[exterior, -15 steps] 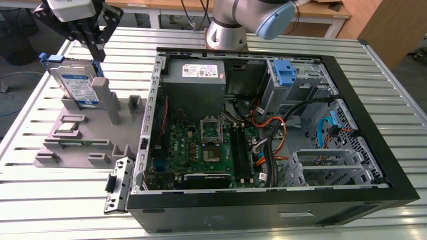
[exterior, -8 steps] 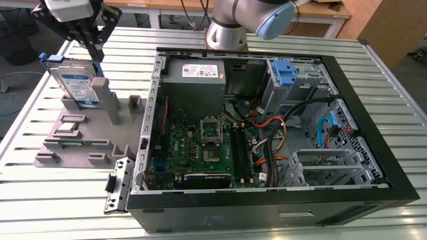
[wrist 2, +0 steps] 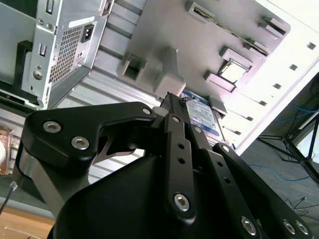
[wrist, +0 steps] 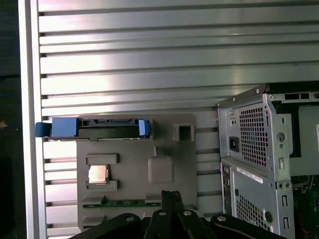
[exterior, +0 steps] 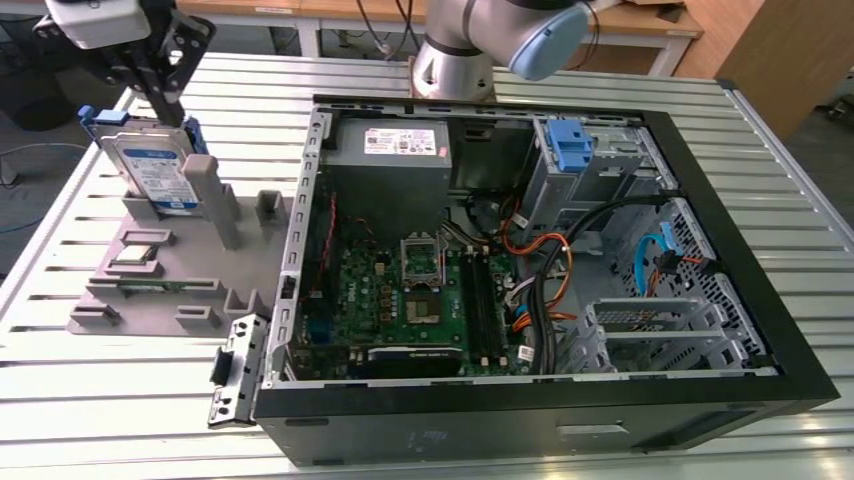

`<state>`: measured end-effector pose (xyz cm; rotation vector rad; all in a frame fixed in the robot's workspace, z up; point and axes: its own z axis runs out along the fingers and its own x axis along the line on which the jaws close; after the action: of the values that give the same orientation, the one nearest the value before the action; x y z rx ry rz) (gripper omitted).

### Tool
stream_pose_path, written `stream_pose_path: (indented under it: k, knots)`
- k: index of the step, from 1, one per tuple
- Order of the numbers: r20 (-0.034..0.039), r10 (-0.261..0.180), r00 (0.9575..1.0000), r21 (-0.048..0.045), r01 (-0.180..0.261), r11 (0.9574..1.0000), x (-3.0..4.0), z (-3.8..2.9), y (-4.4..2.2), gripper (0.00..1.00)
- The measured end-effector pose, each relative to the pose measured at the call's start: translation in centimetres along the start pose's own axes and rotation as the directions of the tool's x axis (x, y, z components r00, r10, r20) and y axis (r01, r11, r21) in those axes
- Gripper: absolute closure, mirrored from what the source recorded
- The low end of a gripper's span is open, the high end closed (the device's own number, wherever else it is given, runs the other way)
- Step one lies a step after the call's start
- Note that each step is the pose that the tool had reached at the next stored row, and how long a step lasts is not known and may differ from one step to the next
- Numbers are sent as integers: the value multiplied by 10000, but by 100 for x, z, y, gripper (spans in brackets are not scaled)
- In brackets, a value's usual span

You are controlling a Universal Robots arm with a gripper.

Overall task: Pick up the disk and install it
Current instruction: 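Reach for the disk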

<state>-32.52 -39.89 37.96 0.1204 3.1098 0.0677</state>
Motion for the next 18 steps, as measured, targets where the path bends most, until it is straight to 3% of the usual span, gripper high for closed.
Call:
stream_pose_path:
  k: [9,18]
  knots:
    - [3,41,10000,1,-41,10000,293,94,52,89]
    - [2,69,10000,2,-69,10000,407,185,232,89]
